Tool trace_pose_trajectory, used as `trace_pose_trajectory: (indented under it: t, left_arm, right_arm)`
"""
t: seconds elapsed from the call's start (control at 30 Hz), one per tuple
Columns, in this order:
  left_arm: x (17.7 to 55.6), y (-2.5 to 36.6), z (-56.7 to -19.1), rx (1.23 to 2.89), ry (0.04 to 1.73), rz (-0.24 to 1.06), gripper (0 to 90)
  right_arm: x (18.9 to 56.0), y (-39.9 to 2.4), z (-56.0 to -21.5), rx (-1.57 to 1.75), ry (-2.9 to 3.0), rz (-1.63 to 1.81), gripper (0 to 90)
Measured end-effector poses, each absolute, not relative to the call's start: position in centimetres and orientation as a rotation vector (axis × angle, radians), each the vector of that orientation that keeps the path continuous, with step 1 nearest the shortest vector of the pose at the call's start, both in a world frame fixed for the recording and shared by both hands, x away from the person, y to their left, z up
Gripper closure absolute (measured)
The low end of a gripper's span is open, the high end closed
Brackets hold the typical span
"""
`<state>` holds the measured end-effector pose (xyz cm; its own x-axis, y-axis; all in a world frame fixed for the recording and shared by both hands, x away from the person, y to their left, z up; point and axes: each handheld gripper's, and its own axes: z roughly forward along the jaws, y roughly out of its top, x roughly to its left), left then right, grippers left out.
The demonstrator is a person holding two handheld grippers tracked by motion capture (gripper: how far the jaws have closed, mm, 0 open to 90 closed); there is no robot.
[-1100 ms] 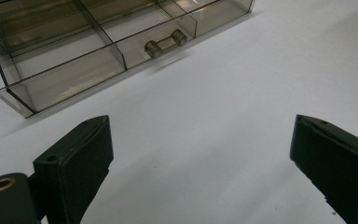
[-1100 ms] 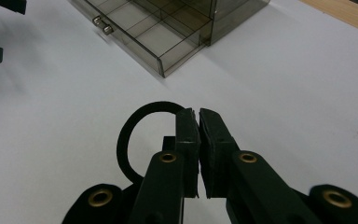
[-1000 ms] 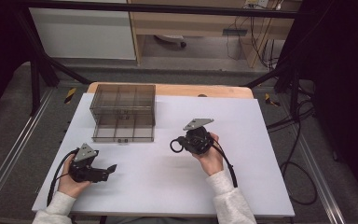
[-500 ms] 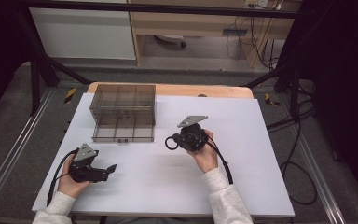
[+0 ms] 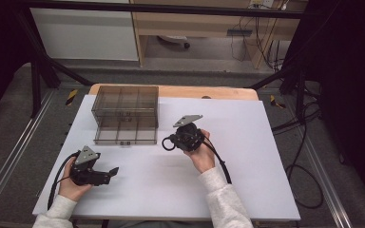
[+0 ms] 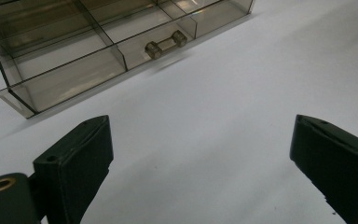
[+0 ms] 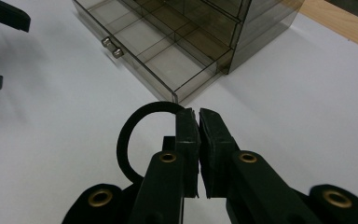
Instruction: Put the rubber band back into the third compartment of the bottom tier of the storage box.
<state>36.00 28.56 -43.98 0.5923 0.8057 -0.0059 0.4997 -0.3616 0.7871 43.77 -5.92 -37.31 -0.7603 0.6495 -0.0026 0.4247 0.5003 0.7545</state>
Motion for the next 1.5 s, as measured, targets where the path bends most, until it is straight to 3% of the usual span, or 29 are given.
trace_pose_trajectory:
  t: [1.5]
  left_arm:
    - [36.0, 28.6, -44.0, 2.038, 1.031, 0.489, 5.7]
  right_arm:
    - [46.8, -1.5, -37.1, 0.889, 2.461, 1.125, 86.8]
